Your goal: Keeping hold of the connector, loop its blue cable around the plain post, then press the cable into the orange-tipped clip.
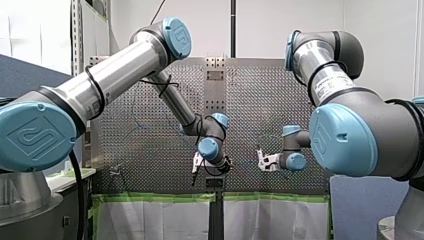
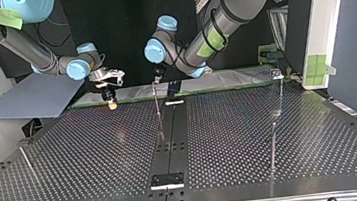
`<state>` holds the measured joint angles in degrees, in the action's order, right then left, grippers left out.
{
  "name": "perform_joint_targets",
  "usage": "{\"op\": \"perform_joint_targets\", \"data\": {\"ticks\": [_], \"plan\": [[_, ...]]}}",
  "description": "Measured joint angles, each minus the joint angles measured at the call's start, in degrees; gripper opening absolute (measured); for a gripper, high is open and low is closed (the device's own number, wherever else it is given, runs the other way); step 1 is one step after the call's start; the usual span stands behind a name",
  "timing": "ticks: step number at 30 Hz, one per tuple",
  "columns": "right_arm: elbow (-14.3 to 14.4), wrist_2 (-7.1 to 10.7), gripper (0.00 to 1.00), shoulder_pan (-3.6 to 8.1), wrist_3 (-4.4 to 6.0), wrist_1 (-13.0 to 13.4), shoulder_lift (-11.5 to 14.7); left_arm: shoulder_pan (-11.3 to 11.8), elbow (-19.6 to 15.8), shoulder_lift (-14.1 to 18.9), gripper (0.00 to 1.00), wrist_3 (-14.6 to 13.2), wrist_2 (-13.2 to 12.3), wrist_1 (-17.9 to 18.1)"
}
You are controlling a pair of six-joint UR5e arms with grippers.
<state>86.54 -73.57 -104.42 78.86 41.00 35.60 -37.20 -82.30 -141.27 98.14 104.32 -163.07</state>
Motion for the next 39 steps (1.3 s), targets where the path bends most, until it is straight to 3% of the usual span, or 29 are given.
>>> {"op": "perform_joint_targets", "data": {"ticks": [10, 39], "plan": [[0.0, 0.03, 0.0, 0.01, 0.0, -0.03, 0.01, -0.36, 0.01, 0.02, 1.0, -0.44, 1.59, -0.07], [-0.02, 0.26, 0.0, 0.01, 0.09, 0.25, 0.02, -1.04, 0.02, 0.14, 1.0, -2.67, 1.99, 2.33]]}}
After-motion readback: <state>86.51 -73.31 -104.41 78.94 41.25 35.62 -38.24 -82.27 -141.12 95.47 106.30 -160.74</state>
